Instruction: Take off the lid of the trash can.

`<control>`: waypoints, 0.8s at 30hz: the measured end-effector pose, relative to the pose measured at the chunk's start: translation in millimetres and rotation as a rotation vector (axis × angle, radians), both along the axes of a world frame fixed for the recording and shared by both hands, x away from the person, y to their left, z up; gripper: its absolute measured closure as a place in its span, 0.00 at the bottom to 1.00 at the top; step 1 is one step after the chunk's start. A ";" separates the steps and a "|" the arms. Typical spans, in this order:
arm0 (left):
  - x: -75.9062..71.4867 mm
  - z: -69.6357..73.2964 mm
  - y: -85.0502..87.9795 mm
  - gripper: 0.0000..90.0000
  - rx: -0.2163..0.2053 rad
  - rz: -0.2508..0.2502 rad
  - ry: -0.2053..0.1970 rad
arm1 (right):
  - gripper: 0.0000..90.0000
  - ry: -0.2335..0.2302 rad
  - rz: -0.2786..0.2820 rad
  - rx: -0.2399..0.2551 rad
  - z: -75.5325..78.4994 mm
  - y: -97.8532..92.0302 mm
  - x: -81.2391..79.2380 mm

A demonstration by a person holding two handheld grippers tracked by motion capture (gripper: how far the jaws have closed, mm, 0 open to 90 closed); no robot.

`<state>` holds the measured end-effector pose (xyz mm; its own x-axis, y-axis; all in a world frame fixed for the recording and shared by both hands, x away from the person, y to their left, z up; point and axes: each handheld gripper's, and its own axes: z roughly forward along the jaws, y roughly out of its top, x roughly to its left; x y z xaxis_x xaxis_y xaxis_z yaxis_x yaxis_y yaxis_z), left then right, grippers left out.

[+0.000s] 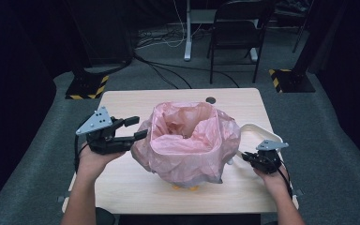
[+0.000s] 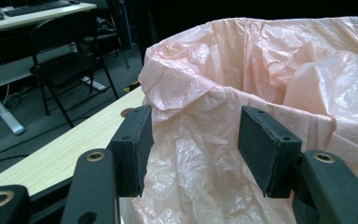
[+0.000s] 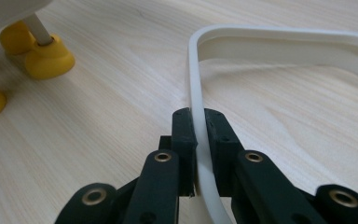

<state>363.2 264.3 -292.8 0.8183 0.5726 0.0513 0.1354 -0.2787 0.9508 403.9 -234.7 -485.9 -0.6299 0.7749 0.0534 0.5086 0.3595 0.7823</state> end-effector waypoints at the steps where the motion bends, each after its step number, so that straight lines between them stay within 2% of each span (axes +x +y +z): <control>1: 0.3 -0.1 -0.1 0.50 0.001 -0.001 0.001 | 0.92 0.004 0.003 0.004 -1.9 -1.7 0.7; 5: 1.0 -0.5 -0.5 0.50 0.001 -0.002 0.000 | 0.92 0.036 0.012 0.022 -8.6 -9.6 3.0; 14: 2.0 -0.3 0.1 0.50 -0.003 -0.001 0.001 | 0.92 0.043 0.007 -0.008 -16.5 -17.3 2.8; 19: 2.5 -0.3 0.1 0.50 -0.006 -0.002 0.000 | 0.93 0.077 -0.004 -0.018 -21.7 -21.2 4.0; 24: 3.2 -0.6 -0.4 0.50 -0.003 -0.003 0.003 | 0.93 0.087 0.001 -0.025 -23.2 -21.6 4.0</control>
<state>366.4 263.8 -293.4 0.8202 0.5701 0.0472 0.1370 -0.2759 0.9514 407.9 -256.3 -509.1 -0.6248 0.7758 0.0881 0.5736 0.3795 0.7260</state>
